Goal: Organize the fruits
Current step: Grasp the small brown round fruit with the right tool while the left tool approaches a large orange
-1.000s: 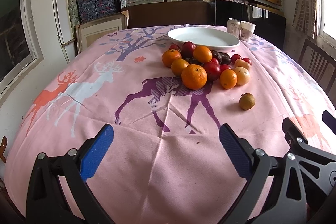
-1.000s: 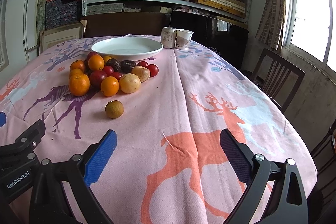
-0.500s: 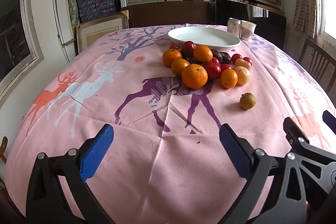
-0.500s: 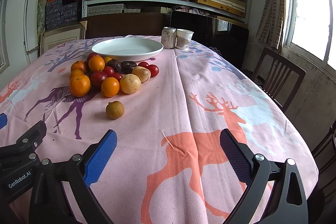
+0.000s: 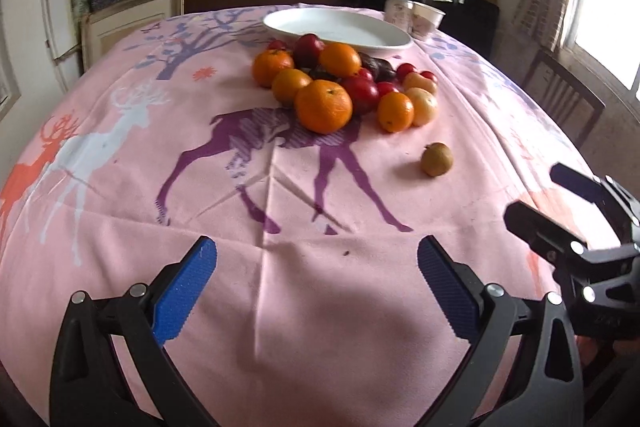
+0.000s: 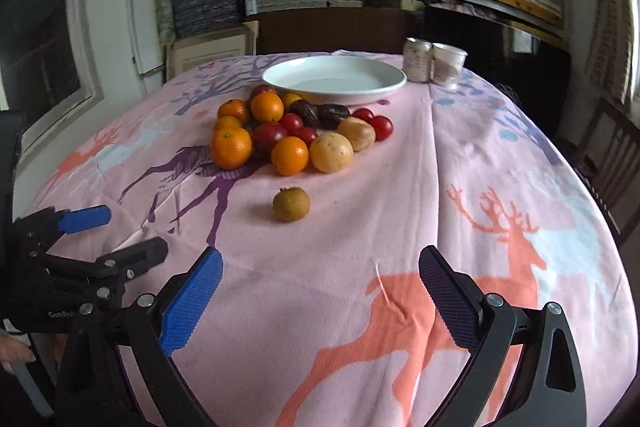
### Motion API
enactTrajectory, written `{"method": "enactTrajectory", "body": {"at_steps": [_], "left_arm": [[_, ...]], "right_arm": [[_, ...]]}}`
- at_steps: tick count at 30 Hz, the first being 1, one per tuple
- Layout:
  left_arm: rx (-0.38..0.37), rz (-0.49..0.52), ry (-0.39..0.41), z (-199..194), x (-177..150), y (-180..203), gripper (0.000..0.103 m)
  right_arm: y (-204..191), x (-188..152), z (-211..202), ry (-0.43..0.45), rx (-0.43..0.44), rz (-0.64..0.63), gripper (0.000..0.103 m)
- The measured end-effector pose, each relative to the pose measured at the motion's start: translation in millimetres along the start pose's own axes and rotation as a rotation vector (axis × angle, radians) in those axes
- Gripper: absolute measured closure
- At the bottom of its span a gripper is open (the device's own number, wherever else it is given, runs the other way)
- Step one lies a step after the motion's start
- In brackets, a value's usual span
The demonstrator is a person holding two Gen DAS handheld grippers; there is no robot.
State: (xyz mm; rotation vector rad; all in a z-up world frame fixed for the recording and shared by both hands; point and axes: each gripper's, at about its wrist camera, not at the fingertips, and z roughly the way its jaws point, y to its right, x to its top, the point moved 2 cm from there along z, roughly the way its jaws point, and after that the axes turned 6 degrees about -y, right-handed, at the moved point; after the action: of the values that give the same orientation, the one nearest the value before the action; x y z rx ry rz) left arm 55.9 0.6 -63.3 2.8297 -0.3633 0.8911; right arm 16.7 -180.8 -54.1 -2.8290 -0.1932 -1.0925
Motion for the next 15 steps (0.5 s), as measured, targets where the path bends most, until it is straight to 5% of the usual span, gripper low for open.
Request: {"method": "enactTrajectory", "body": {"at_steps": [2, 4, 8, 12, 14, 15], "left_arm": [[0.000, 0.009, 0.013, 3, 13, 1, 0.005], [0.010, -0.023, -0.008, 8, 26, -6, 0.005], [-0.031, -0.079, -0.010, 20, 50, -25, 0.005], [-0.010, -0.025, -0.080, 42, 69, -20, 0.005], [-0.054, -0.035, -0.124, 55, 77, -15, 0.005], [-0.060, -0.046, -0.141, 62, 81, -14, 0.005]], "right_arm": [[5, 15, 10, -0.027, 0.033, 0.005, 0.004], [12, 29, 24, -0.051, -0.029, -0.013, 0.004], [21, 40, 57, -0.163, 0.065, -0.005, 0.009], [-1, 38, 78, -0.204, 0.048, -0.175, 0.012], [-3, 39, 81, -0.213, 0.060, -0.180, 0.017], [-3, 40, 80, -0.212, 0.068, -0.182, 0.027]]}}
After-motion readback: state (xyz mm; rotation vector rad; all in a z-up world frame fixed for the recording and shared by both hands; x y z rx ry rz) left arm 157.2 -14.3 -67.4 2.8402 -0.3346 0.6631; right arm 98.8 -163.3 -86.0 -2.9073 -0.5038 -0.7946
